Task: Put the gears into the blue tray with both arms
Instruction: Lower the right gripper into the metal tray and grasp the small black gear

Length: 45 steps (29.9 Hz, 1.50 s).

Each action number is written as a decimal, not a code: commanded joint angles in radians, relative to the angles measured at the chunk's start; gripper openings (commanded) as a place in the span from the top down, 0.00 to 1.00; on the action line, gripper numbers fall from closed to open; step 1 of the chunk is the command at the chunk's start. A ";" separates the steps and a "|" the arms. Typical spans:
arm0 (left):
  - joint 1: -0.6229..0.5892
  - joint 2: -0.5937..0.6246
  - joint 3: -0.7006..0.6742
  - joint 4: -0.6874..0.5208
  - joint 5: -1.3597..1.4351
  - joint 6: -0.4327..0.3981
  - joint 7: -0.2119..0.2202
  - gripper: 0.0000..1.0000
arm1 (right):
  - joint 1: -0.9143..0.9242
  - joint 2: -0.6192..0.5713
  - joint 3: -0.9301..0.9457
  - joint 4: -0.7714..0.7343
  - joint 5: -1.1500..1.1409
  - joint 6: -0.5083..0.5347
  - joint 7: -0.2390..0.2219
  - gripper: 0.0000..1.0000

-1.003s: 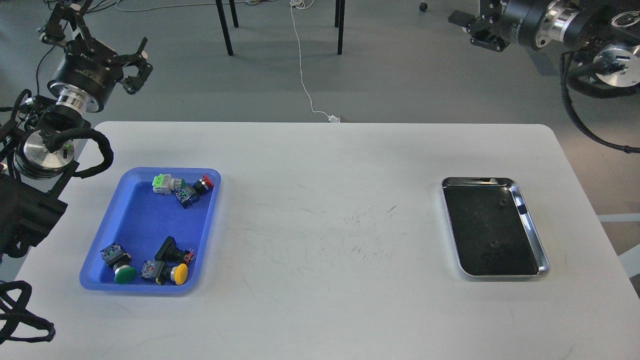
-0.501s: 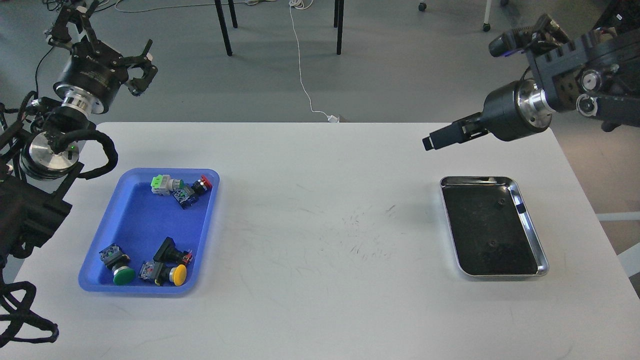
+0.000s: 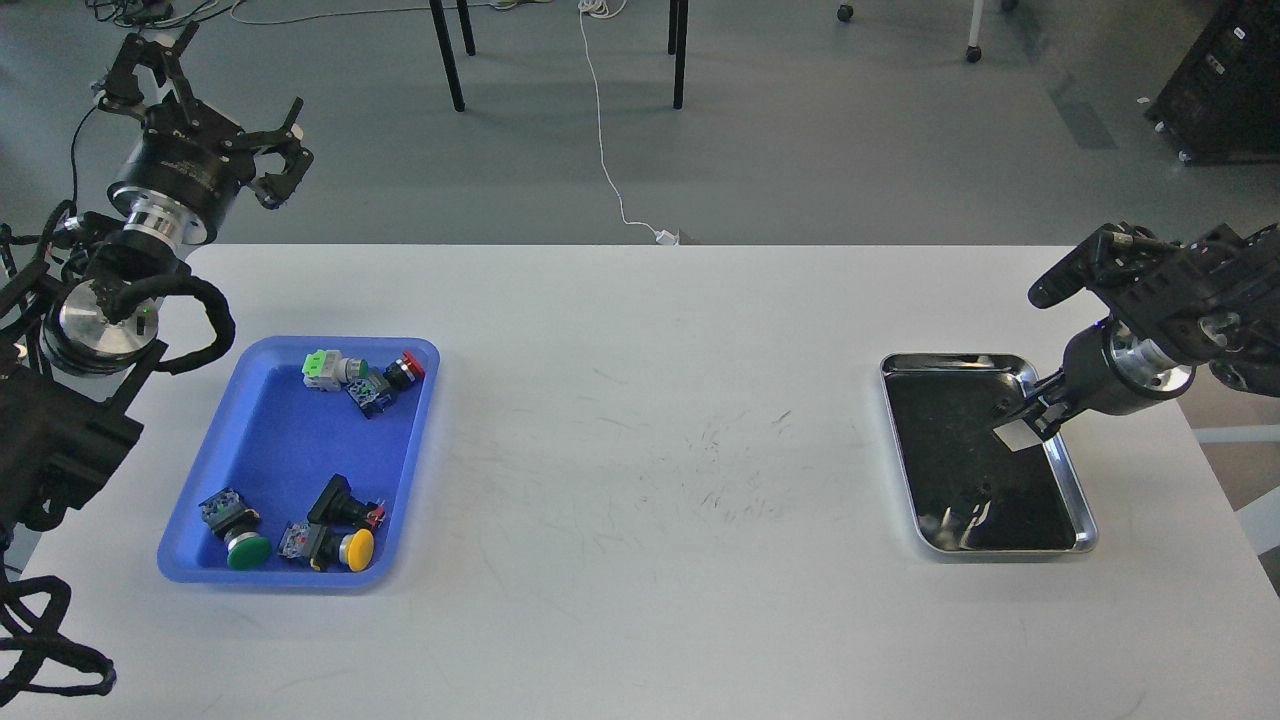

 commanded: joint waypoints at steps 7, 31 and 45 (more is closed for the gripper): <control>0.000 -0.002 0.002 0.000 0.000 0.004 0.000 0.02 | -0.128 0.051 0.030 -0.154 0.000 -0.083 -0.011 0.31; 0.000 -0.001 0.009 0.008 0.000 0.004 0.000 0.02 | -0.281 0.099 0.109 -0.328 0.000 -0.114 -0.027 0.33; -0.001 0.007 0.008 0.008 0.000 0.008 0.002 0.02 | -0.337 0.112 0.158 -0.375 0.002 -0.115 -0.028 0.35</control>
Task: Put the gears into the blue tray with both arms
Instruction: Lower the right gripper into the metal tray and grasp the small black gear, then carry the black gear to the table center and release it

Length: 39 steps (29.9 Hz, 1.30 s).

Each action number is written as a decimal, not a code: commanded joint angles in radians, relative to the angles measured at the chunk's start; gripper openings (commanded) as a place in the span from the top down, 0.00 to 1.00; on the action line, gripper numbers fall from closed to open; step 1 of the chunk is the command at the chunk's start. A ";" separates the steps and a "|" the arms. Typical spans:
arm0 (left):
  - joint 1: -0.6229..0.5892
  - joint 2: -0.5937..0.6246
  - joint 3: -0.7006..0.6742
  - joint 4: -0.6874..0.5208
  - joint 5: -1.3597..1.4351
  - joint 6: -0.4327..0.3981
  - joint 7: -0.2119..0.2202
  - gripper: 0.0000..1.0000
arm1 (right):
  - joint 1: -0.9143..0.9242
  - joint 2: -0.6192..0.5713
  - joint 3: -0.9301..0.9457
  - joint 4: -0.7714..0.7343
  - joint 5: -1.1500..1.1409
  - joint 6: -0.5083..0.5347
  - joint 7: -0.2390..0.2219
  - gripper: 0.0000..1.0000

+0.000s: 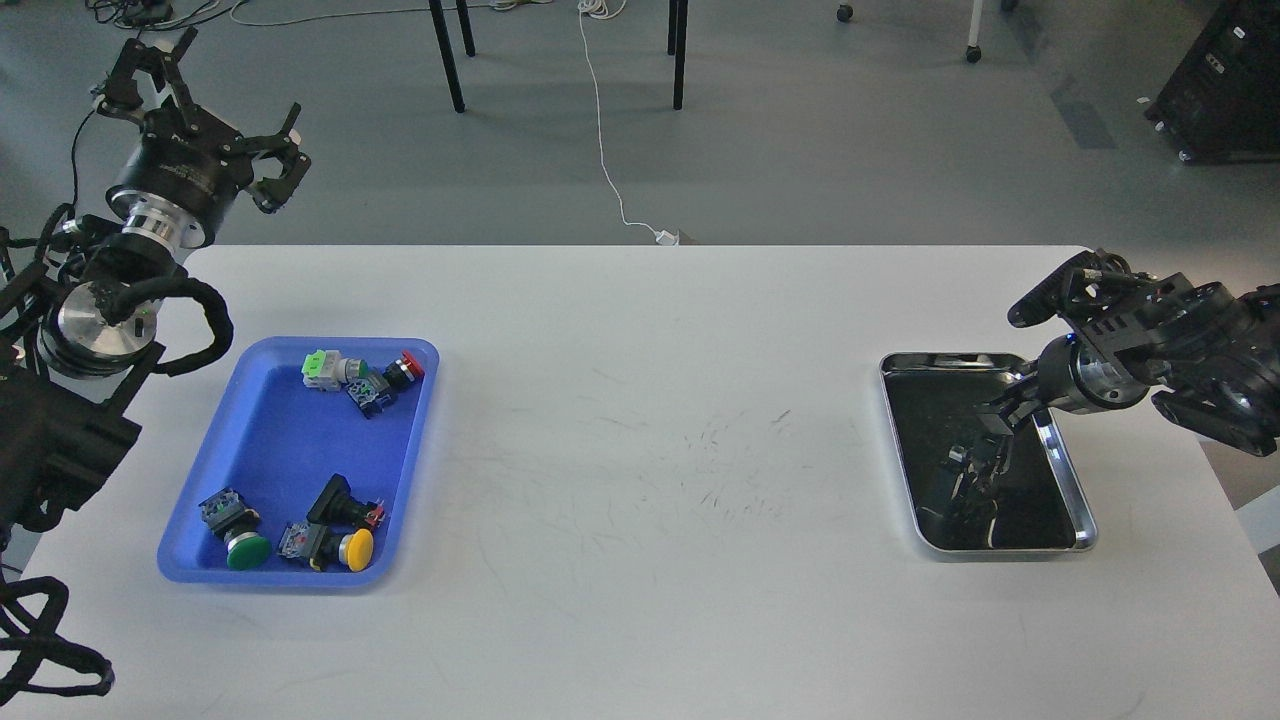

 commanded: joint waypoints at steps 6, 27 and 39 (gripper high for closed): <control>-0.001 -0.002 0.006 0.000 0.001 0.005 0.001 0.02 | -0.049 -0.002 0.021 -0.030 0.000 -0.002 -0.001 0.37; -0.007 0.019 -0.003 0.000 0.001 0.004 0.005 0.02 | -0.029 -0.006 0.059 -0.011 0.001 -0.002 0.000 0.79; -0.010 0.044 -0.002 0.000 0.001 0.005 0.007 0.02 | 0.122 -0.047 0.114 0.199 0.041 -0.028 0.008 0.79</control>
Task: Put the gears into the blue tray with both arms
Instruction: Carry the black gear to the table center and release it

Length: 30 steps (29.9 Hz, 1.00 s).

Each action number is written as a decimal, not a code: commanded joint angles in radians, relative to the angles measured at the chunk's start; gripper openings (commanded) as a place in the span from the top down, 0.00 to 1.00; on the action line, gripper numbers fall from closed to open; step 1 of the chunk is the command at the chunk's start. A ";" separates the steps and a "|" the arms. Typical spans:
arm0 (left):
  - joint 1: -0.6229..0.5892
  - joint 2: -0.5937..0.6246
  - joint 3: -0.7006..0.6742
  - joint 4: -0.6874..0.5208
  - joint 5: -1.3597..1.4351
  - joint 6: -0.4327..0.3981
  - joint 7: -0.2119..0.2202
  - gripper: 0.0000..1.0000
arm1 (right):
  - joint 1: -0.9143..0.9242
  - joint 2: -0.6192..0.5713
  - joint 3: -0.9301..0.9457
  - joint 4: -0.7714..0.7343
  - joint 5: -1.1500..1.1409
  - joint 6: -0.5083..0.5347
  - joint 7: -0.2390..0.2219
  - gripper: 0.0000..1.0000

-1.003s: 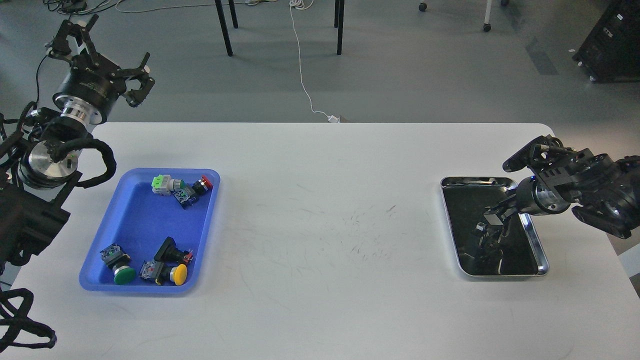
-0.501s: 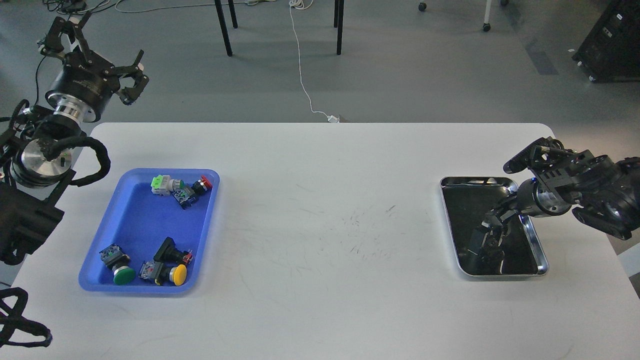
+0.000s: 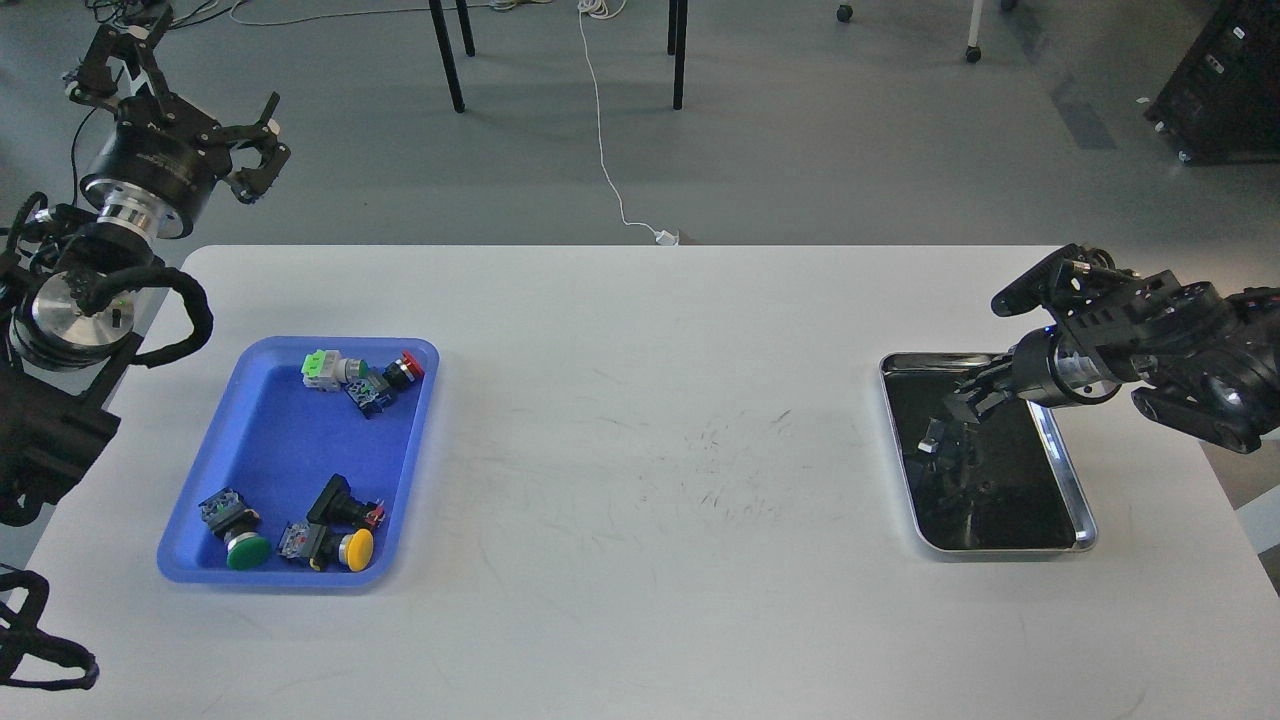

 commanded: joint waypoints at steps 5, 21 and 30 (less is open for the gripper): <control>-0.002 0.008 0.003 0.000 0.000 0.002 0.000 0.02 | 0.166 -0.002 0.053 0.321 0.141 -0.001 0.006 0.79; -0.005 0.023 0.011 -0.005 0.002 0.005 0.000 0.02 | 0.153 0.422 0.044 0.289 0.339 -0.048 0.019 0.79; -0.003 0.037 0.011 -0.005 0.002 0.003 0.000 0.02 | 0.090 0.434 0.018 0.226 0.339 -0.050 0.019 0.79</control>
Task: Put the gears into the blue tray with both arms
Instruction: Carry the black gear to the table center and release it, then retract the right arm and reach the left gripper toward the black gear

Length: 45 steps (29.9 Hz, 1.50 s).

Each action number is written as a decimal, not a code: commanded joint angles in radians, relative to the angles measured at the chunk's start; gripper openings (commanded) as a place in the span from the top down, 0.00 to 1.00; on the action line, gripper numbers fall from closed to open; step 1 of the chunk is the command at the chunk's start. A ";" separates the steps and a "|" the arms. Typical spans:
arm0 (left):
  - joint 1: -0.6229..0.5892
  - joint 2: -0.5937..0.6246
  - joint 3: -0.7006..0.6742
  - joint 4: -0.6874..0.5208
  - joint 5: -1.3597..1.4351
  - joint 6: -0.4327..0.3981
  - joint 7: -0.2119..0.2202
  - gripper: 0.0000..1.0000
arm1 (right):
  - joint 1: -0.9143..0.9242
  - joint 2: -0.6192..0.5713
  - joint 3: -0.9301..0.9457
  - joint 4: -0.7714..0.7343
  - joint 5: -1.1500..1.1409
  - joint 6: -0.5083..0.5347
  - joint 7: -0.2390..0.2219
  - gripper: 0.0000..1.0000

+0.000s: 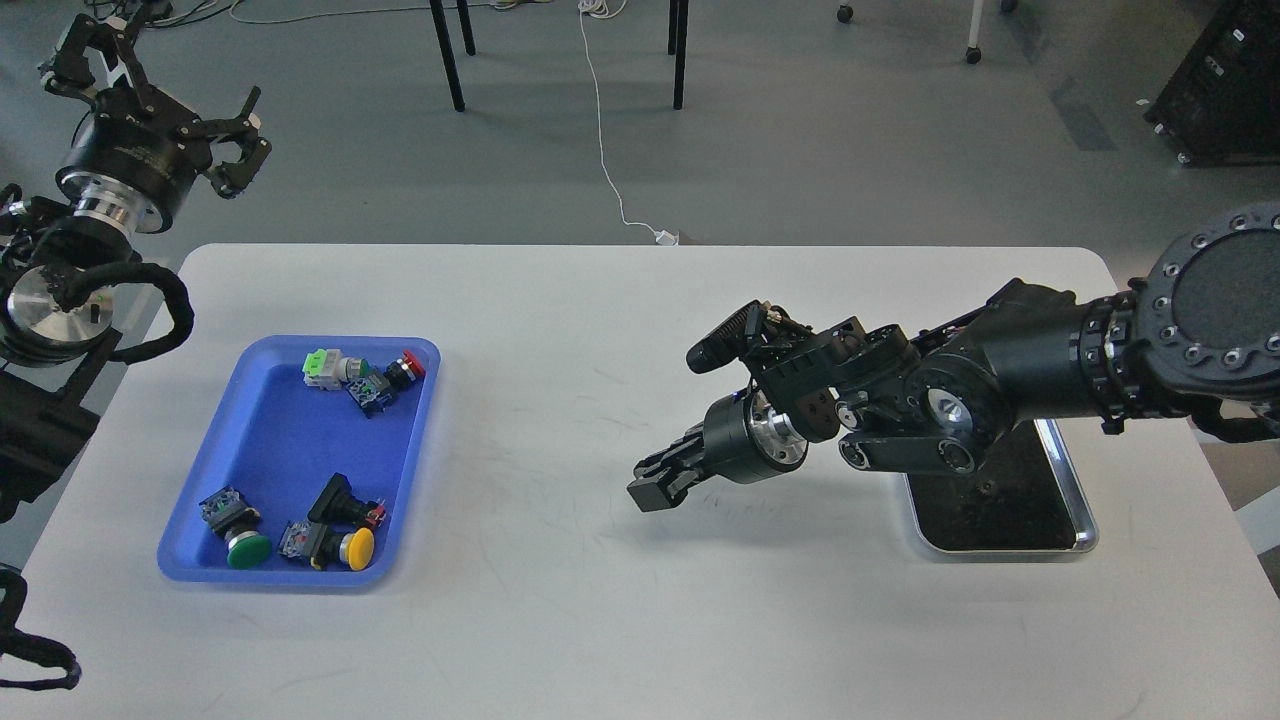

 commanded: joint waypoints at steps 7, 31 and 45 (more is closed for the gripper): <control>0.002 0.004 0.001 -0.004 0.000 0.000 0.000 0.02 | -0.063 0.001 -0.005 -0.042 0.001 -0.009 0.012 0.75; -0.044 0.093 0.151 -0.106 0.043 -0.001 0.024 0.02 | -0.070 -0.309 0.631 -0.070 0.171 -0.044 0.015 0.05; -0.146 0.106 0.279 -0.454 0.768 0.011 0.017 0.02 | -0.490 -0.526 1.463 -0.047 0.185 -0.016 0.017 0.02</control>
